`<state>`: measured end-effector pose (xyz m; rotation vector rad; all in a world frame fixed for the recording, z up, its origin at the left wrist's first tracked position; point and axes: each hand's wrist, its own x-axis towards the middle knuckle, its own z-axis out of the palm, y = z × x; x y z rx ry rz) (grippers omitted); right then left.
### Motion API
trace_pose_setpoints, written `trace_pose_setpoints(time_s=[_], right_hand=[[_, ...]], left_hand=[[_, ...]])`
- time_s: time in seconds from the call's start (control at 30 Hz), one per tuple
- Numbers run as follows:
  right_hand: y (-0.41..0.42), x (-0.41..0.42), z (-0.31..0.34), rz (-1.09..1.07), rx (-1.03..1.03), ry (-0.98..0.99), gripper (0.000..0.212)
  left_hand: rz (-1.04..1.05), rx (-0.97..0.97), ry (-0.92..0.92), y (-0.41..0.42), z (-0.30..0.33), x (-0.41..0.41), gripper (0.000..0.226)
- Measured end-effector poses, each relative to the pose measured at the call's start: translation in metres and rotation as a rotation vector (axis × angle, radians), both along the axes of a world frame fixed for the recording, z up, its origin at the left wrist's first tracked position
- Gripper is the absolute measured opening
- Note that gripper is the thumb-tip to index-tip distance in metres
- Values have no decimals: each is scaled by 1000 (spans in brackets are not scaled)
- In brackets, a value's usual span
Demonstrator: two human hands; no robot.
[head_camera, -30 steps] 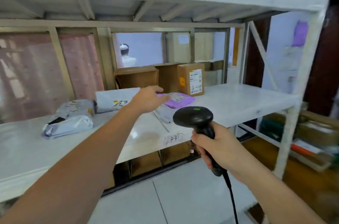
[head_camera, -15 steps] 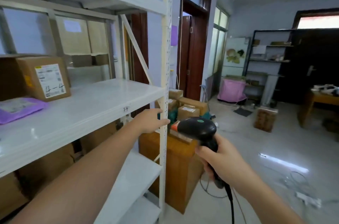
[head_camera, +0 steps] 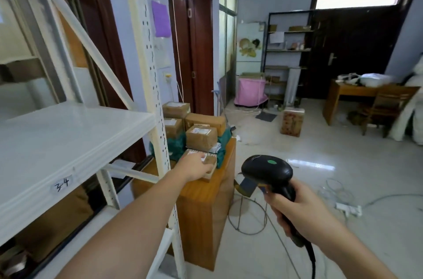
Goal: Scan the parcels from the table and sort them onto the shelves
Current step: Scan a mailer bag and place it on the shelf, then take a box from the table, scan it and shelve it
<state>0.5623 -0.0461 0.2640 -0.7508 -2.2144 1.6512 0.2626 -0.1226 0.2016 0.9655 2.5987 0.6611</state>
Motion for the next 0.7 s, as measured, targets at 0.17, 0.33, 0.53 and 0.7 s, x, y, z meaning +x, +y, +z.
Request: trace_pose_setpoints(time_s=[0.17,0.33,0.53,0.7], right_hand=[[54,-58,-12,-7,17,-43,1],[136,-135,-32,24,57,-60,4],[231,-232,-43,130,75,-68,4],[292,-310,-65,205,54,-117,8]], left_hand=[[0,-61,-64,57,-37,-54,53],[30,-100,-76,131,-64,-125,56],[150,-25,-188,198,-89,-201,58],[300,38,-345,236,-117,-265,55]])
